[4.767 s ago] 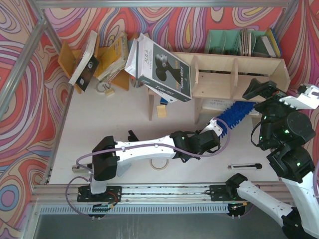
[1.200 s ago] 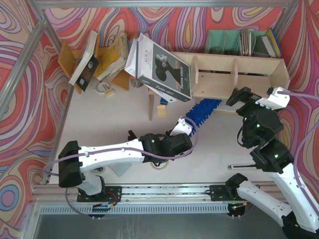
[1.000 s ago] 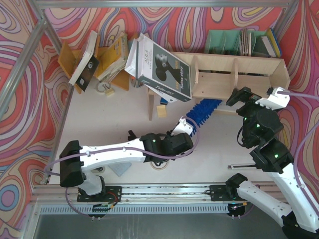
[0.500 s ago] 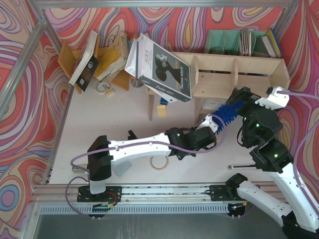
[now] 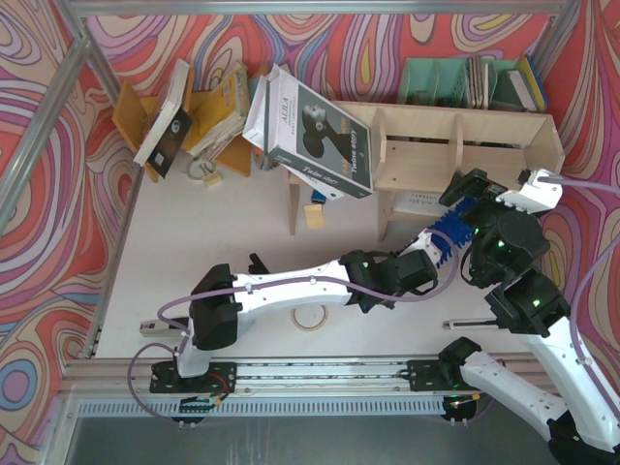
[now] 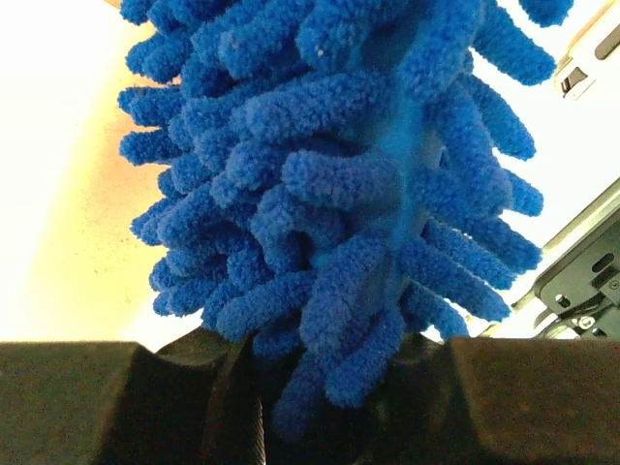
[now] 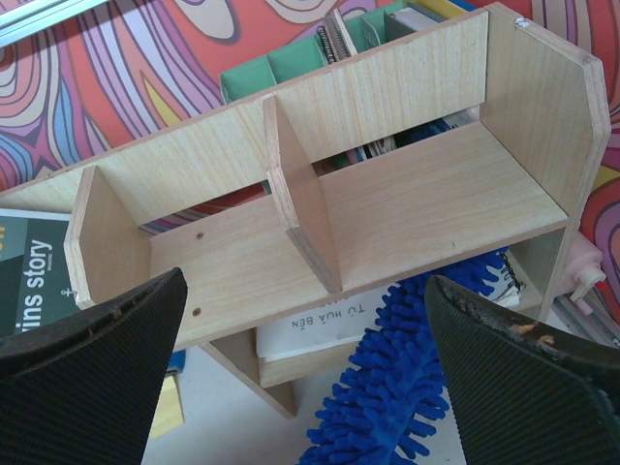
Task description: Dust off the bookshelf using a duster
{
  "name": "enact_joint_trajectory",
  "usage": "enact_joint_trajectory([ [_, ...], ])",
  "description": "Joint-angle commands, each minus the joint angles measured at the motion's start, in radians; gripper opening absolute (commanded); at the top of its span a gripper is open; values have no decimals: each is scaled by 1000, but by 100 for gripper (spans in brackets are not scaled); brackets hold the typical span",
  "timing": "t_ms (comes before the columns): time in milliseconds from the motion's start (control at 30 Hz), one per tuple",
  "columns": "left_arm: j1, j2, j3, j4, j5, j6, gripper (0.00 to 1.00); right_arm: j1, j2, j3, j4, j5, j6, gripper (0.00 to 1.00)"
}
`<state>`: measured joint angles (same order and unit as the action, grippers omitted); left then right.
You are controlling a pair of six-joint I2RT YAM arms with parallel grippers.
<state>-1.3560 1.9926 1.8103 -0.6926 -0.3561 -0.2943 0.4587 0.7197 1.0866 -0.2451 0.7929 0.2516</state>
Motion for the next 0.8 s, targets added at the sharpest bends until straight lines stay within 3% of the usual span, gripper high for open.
enact_joint_trajectory([
  [0,-16,-38,-36,69,1,35,0,1,3,18,6,22,3,99],
  [200,-15,-76,-162,83,-2,36,0,2,19,32,2,12,21,99],
  [767,23,-165,-234,128,-121,-44,0,1,-1,7,4,14,23,99],
])
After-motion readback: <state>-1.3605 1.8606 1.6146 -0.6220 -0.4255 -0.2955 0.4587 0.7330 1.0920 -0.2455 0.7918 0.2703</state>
